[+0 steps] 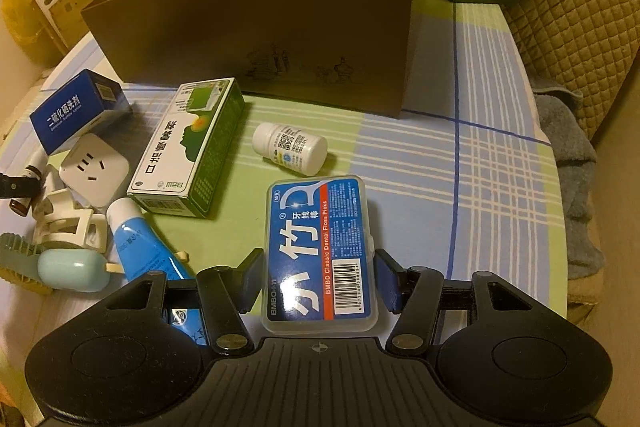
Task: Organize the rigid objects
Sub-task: 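Carry the spray bottle and floss-pick case into the brown box with both tools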
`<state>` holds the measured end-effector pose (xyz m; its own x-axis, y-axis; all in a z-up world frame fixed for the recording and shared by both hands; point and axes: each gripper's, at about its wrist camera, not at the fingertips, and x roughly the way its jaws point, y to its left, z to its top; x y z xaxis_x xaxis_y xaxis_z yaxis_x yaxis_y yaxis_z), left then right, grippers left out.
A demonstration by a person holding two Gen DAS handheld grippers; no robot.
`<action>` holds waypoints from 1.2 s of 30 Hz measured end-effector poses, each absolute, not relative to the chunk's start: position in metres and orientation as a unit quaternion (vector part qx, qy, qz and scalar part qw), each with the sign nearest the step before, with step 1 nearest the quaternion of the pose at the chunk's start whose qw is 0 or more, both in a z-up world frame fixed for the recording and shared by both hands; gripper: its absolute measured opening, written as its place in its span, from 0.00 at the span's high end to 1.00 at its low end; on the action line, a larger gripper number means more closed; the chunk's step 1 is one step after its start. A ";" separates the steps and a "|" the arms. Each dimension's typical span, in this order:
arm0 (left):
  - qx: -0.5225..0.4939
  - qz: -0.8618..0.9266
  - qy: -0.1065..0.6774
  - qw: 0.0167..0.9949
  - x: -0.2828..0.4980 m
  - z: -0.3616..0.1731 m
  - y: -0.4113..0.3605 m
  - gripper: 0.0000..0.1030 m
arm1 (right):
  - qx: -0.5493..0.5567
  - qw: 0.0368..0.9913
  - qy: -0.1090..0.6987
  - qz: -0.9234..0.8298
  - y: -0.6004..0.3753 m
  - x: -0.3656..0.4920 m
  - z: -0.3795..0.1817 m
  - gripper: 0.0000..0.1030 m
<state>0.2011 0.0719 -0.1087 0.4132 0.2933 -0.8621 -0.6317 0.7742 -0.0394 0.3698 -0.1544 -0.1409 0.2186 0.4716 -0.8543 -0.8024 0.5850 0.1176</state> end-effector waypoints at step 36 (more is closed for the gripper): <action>-0.116 0.121 0.342 0.925 0.233 0.022 0.120 0.81 | -0.072 0.825 0.406 0.386 -0.129 0.351 -0.027 0.49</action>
